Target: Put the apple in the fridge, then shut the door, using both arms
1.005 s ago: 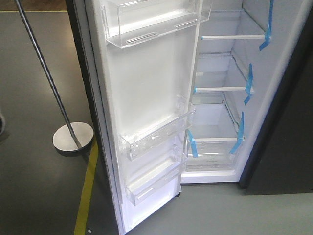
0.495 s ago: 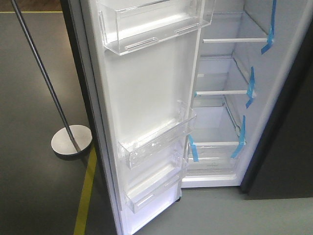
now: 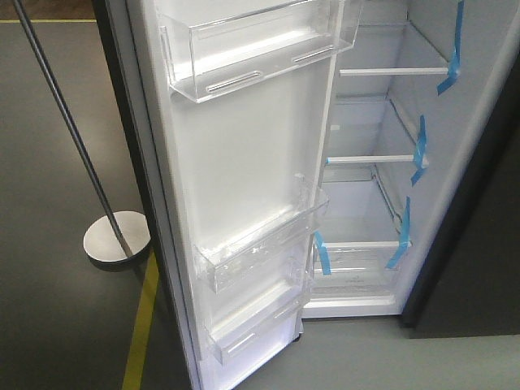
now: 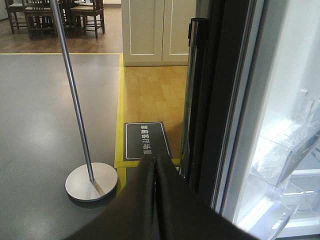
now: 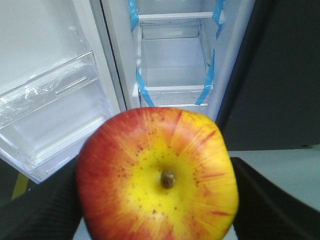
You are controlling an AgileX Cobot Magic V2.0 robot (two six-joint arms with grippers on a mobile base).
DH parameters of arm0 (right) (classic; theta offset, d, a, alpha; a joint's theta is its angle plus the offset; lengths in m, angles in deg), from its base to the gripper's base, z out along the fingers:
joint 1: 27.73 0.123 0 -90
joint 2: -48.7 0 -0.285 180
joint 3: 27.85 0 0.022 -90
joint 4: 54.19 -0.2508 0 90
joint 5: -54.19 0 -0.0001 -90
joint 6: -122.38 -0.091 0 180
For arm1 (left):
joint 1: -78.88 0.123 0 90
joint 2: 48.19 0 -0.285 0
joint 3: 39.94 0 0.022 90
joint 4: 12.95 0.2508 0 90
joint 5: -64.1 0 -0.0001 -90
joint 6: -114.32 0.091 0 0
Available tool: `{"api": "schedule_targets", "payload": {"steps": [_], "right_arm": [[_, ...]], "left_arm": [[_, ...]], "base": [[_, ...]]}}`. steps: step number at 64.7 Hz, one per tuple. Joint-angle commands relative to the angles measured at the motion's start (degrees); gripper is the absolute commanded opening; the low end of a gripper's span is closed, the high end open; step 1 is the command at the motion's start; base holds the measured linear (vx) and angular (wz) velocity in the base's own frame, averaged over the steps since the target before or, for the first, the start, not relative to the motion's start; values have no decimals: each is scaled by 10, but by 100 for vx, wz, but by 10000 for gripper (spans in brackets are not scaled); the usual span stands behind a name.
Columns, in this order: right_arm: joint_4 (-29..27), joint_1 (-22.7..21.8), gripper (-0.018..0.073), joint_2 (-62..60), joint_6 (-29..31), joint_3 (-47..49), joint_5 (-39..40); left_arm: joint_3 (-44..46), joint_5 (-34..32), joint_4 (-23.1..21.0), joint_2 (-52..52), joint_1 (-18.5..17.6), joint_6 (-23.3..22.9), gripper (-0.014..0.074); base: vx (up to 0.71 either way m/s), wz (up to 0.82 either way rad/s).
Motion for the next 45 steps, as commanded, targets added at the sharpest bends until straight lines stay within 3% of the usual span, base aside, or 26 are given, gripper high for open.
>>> {"api": "schedule_targets", "payload": {"steps": [1,45], "right_arm": [[-5,-2,246,1,1,17,40],[-5,-2,246,1,1,17,40]], "left_arm": [[-12,-40,-3,8,1,0,-6],[-12,-40,-3,8,1,0,-6]], "base": [[4,0],[3,0]]}}
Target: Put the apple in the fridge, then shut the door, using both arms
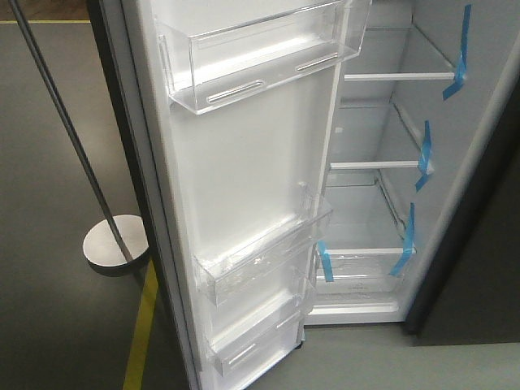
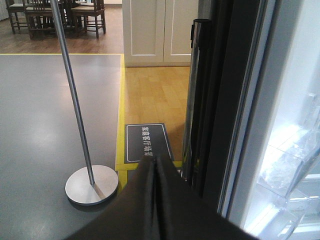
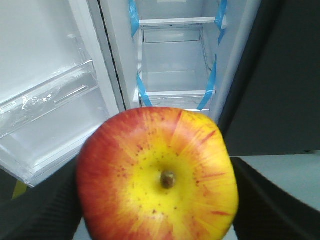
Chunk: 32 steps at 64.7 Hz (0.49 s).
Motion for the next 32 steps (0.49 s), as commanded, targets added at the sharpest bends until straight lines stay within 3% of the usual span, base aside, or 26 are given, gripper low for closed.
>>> {"api": "schedule_targets", "payload": {"steps": [1,32], "right_arm": [[-5,-2,246,1,1,17,40],[-5,-2,246,1,1,17,40]], "left_arm": [[-12,-40,-3,8,1,0,-6],[-12,-40,-3,8,1,0,-6]], "base": [[3,1],[4,1]]}}
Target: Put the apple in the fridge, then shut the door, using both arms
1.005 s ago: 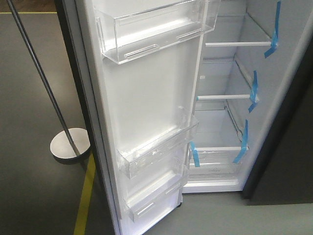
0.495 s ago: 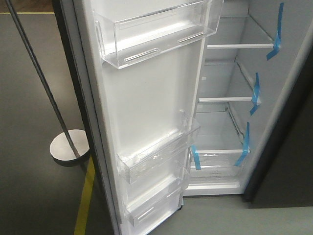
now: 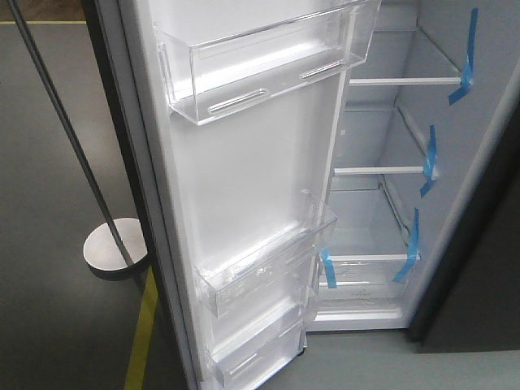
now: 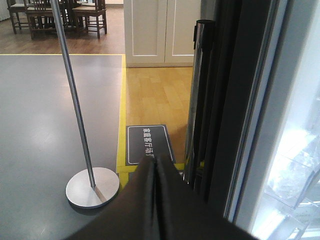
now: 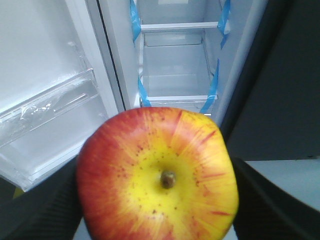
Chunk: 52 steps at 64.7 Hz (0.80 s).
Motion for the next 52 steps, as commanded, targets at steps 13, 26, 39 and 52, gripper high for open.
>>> {"api": "schedule_targets", "payload": {"steps": [13,26,39,52], "right_arm": [[-5,-2,246,1,1,17,40],[-5,-2,246,1,1,17,40],[-5,-2,246,1,1,17,40],[-5,-2,246,1,1,17,40]], "left_arm": [[-12,-40,-3,8,1,0,-6],[-12,-40,-3,8,1,0,-6],[-12,-40,-3,8,1,0,-6],[-12,-40,-3,8,1,0,-6]], "base": [[5,1],[5,1],[4,1],[4,0]]}}
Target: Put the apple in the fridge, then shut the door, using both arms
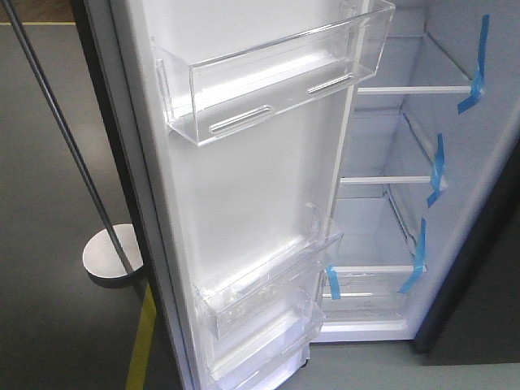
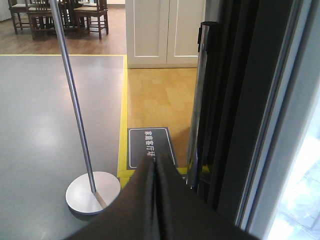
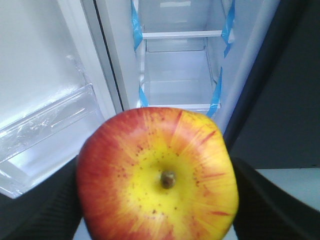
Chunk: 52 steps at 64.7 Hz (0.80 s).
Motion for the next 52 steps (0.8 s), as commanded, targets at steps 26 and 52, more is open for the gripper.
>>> {"api": "schedule_targets", "payload": {"steps": [26,52], "right_arm": [[-5,-2,246,1,1,17,40],[-5,-2,246,1,1,17,40]], "left_arm": [[-12,-40,-3,8,1,0,-6],[-12,-40,-3,8,1,0,-6]], "base": [[3,-1],[0,0]]}}
